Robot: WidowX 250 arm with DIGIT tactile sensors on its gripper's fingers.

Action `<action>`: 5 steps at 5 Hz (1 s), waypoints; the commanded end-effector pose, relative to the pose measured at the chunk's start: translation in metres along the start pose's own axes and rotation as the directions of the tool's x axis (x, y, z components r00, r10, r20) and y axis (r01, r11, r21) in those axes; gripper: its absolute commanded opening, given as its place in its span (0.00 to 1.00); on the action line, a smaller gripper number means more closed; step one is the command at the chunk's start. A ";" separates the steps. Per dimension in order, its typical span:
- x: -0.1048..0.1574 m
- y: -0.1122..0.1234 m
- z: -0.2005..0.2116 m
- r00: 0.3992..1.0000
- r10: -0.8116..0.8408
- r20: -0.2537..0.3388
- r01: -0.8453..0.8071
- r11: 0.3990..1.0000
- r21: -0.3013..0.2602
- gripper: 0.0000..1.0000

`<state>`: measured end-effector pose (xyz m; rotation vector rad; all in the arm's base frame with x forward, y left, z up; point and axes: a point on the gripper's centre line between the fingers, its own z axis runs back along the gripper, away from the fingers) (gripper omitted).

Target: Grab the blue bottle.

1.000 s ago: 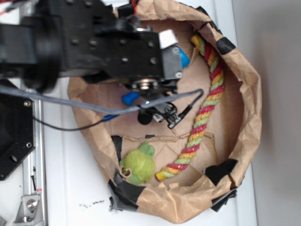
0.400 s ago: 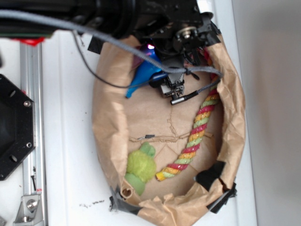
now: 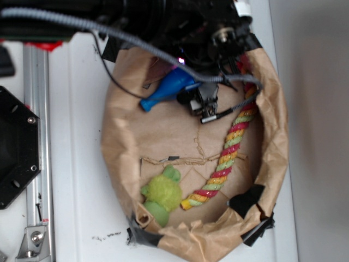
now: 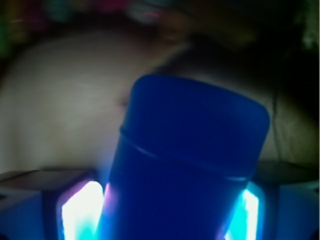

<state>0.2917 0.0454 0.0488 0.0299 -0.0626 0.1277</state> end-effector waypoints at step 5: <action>-0.012 -0.046 0.128 0.993 0.012 0.118 -0.016 1.000 0.026 0.00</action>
